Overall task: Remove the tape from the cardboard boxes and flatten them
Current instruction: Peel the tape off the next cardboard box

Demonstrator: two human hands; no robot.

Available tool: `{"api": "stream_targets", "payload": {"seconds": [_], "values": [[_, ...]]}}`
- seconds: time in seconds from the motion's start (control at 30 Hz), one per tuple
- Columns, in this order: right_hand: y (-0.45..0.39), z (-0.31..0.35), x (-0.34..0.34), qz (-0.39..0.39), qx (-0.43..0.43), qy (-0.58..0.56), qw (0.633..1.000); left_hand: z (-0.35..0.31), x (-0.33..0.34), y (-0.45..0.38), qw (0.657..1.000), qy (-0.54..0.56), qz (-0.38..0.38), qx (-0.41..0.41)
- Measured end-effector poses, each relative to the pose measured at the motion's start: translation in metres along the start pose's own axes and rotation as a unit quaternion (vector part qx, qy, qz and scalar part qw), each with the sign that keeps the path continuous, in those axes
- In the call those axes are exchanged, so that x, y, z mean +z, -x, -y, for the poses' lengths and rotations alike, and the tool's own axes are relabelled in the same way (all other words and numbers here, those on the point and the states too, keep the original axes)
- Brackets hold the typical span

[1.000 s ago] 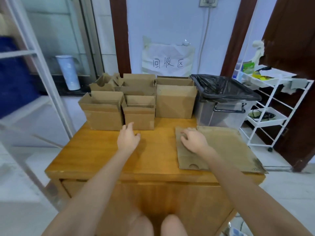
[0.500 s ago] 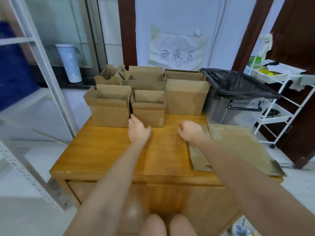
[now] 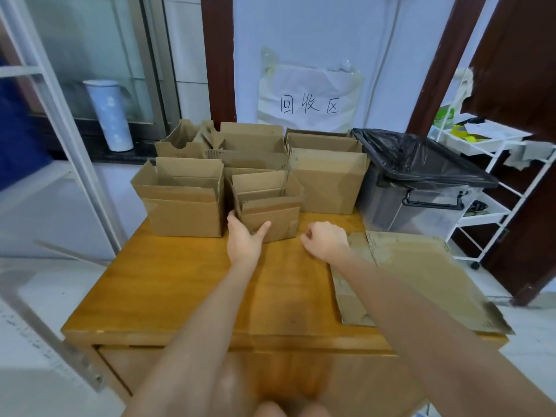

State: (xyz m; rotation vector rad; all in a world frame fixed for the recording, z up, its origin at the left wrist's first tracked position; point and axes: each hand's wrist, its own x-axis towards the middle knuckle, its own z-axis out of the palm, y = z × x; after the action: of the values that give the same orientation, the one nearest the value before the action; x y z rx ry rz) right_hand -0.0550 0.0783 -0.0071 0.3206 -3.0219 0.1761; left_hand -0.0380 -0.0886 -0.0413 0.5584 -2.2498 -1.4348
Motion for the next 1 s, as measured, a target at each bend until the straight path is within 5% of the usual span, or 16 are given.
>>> {"api": "stream_targets", "payload": {"seconds": [0.4,0.7,1.0], "values": [[0.021,-0.012,-0.020,-0.030,0.009,-0.087,0.996,-0.036,-0.018,0.015,0.992,-0.126,0.019,-0.024],[0.061,-0.011,-0.042,-0.071,-0.031,-0.228,0.971,-0.082,-0.043,0.050,0.964,0.146,0.127,-0.183],[0.090,-0.009,-0.070,-0.064,-0.080,-0.199,0.975,-0.099,-0.068,0.082,0.935,0.042,0.248,-0.250]]}}
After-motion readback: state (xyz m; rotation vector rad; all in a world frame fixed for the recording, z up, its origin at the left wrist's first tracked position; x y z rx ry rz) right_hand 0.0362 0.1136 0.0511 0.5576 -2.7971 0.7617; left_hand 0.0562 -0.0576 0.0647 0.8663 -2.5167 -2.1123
